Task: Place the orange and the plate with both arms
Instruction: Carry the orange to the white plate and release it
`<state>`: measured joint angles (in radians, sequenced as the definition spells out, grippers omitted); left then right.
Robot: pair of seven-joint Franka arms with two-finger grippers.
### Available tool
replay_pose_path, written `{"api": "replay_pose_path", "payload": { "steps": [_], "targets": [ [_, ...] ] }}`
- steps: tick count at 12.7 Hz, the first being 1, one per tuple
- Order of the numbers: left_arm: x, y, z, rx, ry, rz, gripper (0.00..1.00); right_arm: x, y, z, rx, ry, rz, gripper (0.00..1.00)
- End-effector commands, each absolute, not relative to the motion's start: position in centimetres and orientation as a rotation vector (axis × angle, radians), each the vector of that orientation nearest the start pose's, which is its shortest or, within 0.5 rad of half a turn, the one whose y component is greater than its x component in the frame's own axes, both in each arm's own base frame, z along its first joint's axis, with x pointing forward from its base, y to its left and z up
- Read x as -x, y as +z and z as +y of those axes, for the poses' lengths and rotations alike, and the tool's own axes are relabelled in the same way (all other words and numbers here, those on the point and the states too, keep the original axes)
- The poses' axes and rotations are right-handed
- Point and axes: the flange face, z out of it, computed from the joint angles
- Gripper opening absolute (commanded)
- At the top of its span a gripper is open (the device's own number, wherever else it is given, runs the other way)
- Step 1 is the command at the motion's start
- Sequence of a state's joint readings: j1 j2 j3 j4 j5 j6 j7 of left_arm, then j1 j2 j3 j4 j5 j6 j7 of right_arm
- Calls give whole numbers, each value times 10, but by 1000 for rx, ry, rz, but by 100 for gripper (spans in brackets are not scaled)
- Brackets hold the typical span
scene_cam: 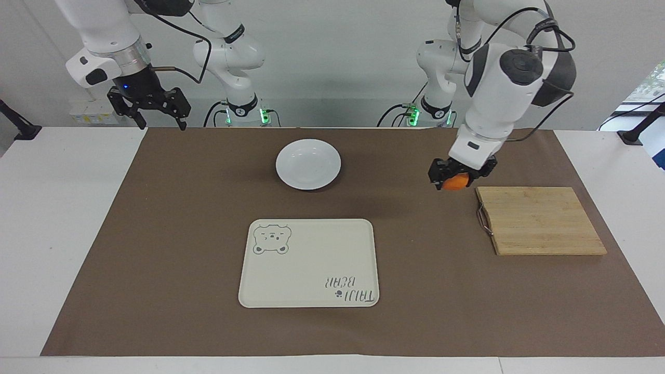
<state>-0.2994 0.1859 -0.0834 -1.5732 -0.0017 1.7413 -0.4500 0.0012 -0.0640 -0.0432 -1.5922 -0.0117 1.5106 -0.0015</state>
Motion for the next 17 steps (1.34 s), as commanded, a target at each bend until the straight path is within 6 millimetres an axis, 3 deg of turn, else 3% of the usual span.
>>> {"api": "replay_pose_path", "payload": {
  "steps": [1, 7, 11, 12, 14, 15, 16, 17],
  "targets": [
    [-544, 511, -282, 3142, 14, -150, 0, -525, 648, -25, 3151, 8, 88, 100],
    [-458, 419, -438, 3197, -52, -236, 0, -526, 647, -24, 3151, 10, 86, 100],
    [-379, 362, -496, 3247, -28, -246, 0, -526, 647, -24, 3151, 10, 86, 100],
    [-370, 342, -504, 3242, -18, -266, 0, -525, 648, -24, 3153, 8, 86, 100],
    [-354, 330, -505, 3253, -27, -276, 0, -526, 647, -25, 3153, 10, 88, 100],
    [-351, 331, -504, 3252, -26, -288, 34, -525, 648, -25, 3151, 8, 88, 100],
    [-345, 332, -508, 3249, -20, -275, 99, -525, 648, -24, 3151, 8, 86, 100],
    [-348, 336, -509, 3255, -28, -280, 100, -525, 648, -24, 3151, 8, 86, 100]
  ]
}}
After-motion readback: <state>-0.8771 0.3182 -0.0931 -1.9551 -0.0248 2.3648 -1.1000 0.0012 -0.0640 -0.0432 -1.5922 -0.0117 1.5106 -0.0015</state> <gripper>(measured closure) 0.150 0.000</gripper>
